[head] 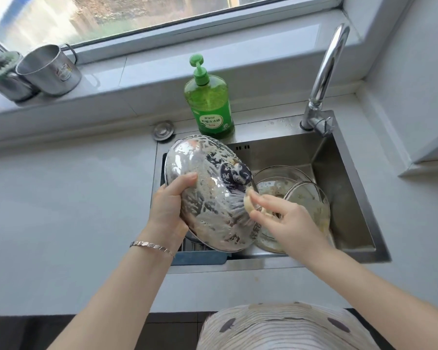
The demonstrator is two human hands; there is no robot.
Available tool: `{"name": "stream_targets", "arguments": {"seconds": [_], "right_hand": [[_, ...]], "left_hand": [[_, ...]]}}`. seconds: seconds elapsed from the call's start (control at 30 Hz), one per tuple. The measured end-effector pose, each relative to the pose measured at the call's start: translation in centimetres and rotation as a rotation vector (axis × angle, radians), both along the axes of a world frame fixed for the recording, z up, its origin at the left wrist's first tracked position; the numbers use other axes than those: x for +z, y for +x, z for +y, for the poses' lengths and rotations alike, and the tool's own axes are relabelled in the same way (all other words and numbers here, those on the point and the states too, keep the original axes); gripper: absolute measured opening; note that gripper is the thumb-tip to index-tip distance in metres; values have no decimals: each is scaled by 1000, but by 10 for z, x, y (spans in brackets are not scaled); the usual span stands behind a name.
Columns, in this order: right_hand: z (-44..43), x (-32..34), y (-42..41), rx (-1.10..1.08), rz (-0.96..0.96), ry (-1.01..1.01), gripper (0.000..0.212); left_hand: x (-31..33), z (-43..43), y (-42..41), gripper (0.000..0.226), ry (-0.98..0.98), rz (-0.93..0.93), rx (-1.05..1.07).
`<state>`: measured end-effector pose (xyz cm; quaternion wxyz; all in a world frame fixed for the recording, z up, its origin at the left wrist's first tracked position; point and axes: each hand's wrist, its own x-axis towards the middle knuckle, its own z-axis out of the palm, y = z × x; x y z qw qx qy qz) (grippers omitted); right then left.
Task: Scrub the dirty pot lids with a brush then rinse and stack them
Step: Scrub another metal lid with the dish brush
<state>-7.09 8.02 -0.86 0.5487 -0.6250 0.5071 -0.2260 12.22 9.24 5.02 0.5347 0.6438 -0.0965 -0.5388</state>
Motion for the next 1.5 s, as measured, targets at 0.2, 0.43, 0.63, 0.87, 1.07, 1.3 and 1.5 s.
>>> {"name": "stream_targets", "arguments": {"seconds": [0.2, 0.43, 0.63, 0.87, 1.07, 1.3, 1.5], "right_hand": [[-13, -12, -7, -113, 196, 54, 35], [-14, -13, -3, -138, 126, 48, 36], [5, -3, 3, -100, -73, 11, 37], [-24, -38, -15, -230, 221, 104, 45], [-45, -14, -18, -394, 100, 171, 69], [-39, -2, -2, -207, -128, 368, 25], [-51, -6, 8, -418, -171, 520, 34]], "left_hand": [[3, 4, 0, 61, -5, -14, -49], [4, 1, 4, 47, 23, -34, -56], [6, 1, 9, 63, 32, 5, -46], [3, -2, 5, 42, 74, -17, -77], [-2, -11, -2, 9, 140, -21, -201], [3, -29, -8, 19, 127, 58, -421], [-4, -23, -14, 22, 39, -33, -339]]}}
